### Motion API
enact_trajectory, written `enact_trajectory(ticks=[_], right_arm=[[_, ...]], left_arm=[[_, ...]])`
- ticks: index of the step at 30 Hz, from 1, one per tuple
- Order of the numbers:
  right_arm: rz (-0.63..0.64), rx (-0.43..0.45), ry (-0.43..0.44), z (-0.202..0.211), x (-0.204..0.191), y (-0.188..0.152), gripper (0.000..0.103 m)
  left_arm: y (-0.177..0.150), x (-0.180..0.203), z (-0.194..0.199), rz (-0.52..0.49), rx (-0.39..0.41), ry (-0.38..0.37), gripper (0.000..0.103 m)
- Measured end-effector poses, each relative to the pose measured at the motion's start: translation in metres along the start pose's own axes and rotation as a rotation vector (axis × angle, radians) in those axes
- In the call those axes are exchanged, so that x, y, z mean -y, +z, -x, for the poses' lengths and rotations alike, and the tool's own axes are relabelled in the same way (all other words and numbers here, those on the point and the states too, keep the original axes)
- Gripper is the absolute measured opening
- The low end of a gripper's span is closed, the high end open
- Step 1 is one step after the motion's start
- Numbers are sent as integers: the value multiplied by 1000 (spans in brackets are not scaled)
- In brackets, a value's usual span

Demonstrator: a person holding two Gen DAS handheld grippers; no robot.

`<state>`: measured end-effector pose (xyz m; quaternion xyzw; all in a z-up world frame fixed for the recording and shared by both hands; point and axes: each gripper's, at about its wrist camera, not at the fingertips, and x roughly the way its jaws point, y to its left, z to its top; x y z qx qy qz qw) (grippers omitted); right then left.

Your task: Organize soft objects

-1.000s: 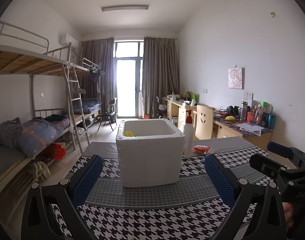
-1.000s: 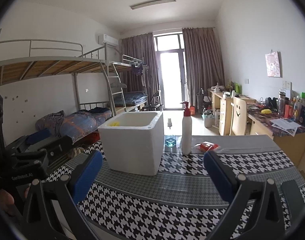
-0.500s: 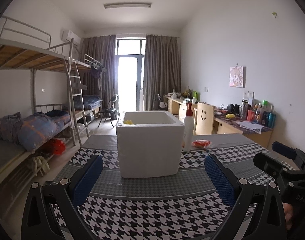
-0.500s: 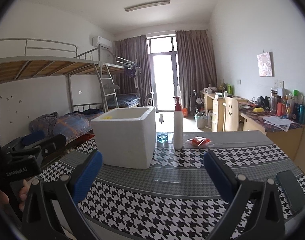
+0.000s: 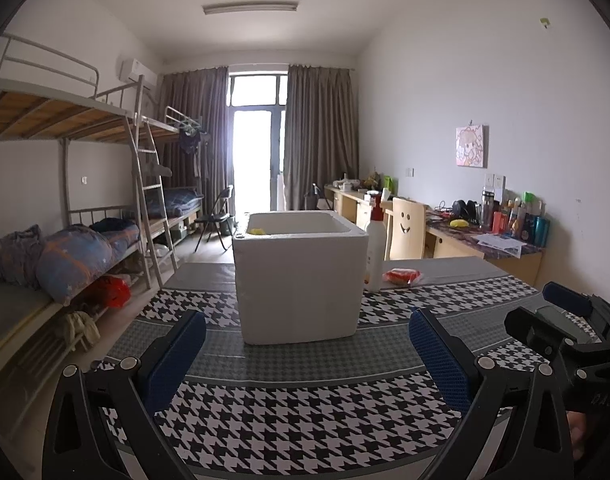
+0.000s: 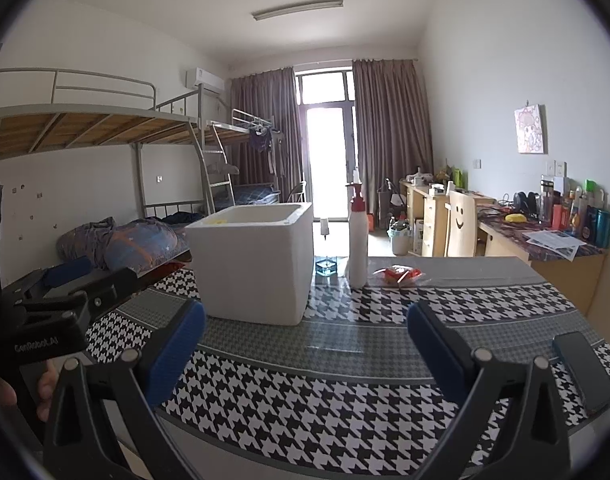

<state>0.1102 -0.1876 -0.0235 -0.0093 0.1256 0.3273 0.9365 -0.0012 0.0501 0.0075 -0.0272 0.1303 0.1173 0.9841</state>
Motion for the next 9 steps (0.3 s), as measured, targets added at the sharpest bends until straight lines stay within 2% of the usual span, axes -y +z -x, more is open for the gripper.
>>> enact_trajectory(ticks=[9], right_arm=[[-7,-9,-5,2,1,-2,102]], left_arm=[[-3,2,0,-4,-6,-3,102]])
